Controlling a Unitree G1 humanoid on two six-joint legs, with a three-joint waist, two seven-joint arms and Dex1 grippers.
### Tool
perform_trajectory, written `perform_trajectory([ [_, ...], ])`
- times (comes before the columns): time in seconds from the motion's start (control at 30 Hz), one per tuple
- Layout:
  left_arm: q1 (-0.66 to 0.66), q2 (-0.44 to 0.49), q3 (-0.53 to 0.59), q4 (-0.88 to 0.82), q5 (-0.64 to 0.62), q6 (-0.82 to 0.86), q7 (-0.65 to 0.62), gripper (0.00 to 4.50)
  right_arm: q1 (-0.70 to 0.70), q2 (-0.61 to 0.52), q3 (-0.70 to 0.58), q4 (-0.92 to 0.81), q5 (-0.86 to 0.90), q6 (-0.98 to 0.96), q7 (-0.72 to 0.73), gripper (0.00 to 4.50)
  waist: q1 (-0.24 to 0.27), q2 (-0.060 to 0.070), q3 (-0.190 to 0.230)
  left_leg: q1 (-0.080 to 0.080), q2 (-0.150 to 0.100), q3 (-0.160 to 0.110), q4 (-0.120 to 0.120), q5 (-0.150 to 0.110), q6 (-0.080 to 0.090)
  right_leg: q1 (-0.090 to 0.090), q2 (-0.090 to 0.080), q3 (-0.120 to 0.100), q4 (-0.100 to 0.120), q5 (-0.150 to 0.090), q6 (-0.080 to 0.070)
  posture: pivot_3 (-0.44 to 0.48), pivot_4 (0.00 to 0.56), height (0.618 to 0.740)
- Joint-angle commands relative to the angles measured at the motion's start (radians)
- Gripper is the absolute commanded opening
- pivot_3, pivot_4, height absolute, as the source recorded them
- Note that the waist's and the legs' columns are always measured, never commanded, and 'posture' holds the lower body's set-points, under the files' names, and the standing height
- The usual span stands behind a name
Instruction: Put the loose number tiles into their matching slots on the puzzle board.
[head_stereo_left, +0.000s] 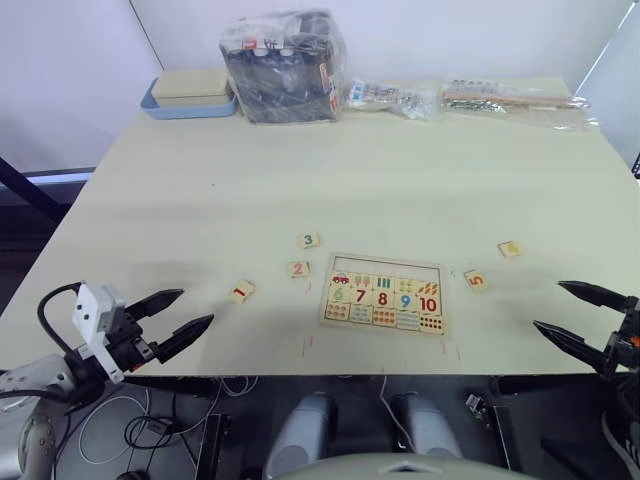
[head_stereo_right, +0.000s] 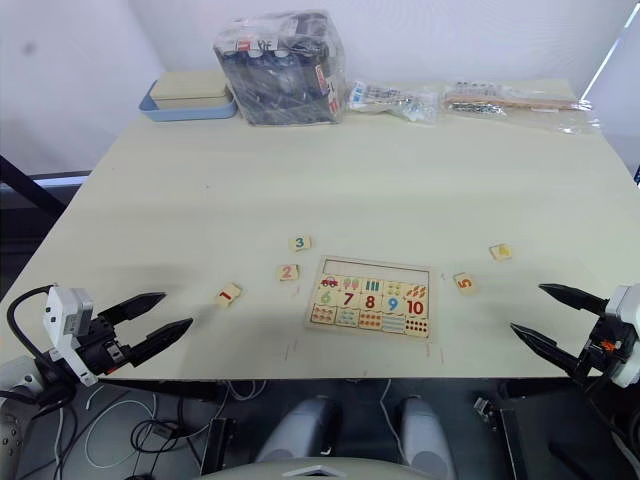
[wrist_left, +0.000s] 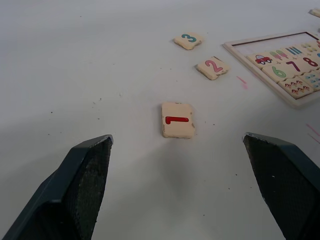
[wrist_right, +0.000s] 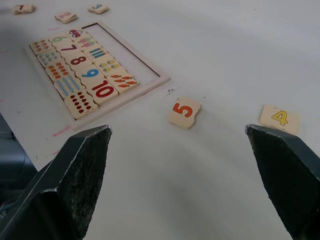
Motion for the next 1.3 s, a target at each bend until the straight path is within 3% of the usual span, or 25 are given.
perform_trajectory([
  [0.03, 0.005, 0.027, 0.009, -0.028, -0.005, 0.011, -0.004, 4.43, -0.004, 0.008, -0.032, -0.051, 0.014, -0.024, -0.015, 4.50, 0.000, 0.000, 0.000, 0.000, 0.000, 0.000, 0.000, 0.000, 0.000, 0.000, 0.000, 0.000, 0.000, 0.000, 0.000, 0.000, 0.150, 0.740],
  [0.13, -0.009, 0.046, 0.007, -0.035, 0.000, 0.019, -0.003, 4.43, -0.038, 0.055, -0.014, -0.092, -0.038, -0.112, -0.072, 4.50, 0.000, 0.000, 0.000, 0.000, 0.000, 0.000, 0.000, 0.000, 0.000, 0.000, 0.000, 0.000, 0.000, 0.000, 0.000, 0.000, 0.150, 0.740],
  [0.23, -0.017, 0.060, 0.000, -0.031, 0.021, 0.000, -0.010, 4.43, -0.051, 0.055, 0.009, -0.129, 0.016, -0.051, -0.073, 4.50, 0.000, 0.000, 0.000, 0.000, 0.000, 0.000, 0.000, 0.000, 0.000, 0.000, 0.000, 0.000, 0.000, 0.000, 0.000, 0.000, 0.150, 0.740],
  [0.4, -0.059, 0.114, -0.042, -0.056, 0.054, -0.004, -0.032, 4.43, -0.080, -0.017, 0.051, -0.170, 0.112, -0.042, 0.102, 4.50, 0.001, 0.000, 0.000, 0.000, 0.000, 0.000, 0.000, 0.000, 0.000, 0.000, 0.000, 0.000, 0.000, 0.000, 0.000, 0.000, 0.150, 0.740],
  [0.5, -0.075, 0.192, -0.083, -0.060, 0.114, 0.034, -0.029, 4.43, -0.073, -0.047, 0.042, -0.171, 0.152, -0.039, 0.186, 4.50, 0.001, 0.000, 0.001, 0.000, 0.000, -0.001, 0.000, 0.000, 0.000, 0.000, 0.000, -0.001, 0.000, 0.000, 0.000, 0.000, 0.150, 0.740],
  [0.67, -0.152, 0.249, -0.154, -0.030, 0.115, 0.111, -0.027, 4.43, -0.067, -0.064, 0.034, -0.180, 0.176, -0.032, 0.234, 4.50, 0.000, 0.000, 0.001, 0.000, 0.000, -0.001, 0.000, 0.000, 0.000, 0.000, 0.001, -0.001, 0.000, 0.000, 0.000, 0.000, 0.150, 0.740],
  [0.83, -0.210, 0.246, -0.225, -0.051, 0.176, 0.199, 0.077, 4.43, -0.062, -0.042, 0.039, -0.193, 0.169, -0.043, 0.210, 4.50, -0.001, 0.000, 0.001, 0.000, 0.000, -0.001, 0.000, 0.000, 0.000, 0.000, 0.001, -0.001, 0.000, 0.002, 0.004, 0.000, 0.150, 0.740],
  [1.3, -0.287, 0.159, -0.313, -0.190, 0.192, 0.445, 0.314, 4.43, -0.039, 0.012, 0.054, -0.215, 0.141, -0.066, 0.171, 4.50, 0.001, 0.000, 0.001, 0.000, 0.000, -0.001, 0.000, 0.000, 0.000, 0.000, 0.000, -0.001, 0.000, 0.003, 0.004, 0.000, 0.150, 0.740],
])
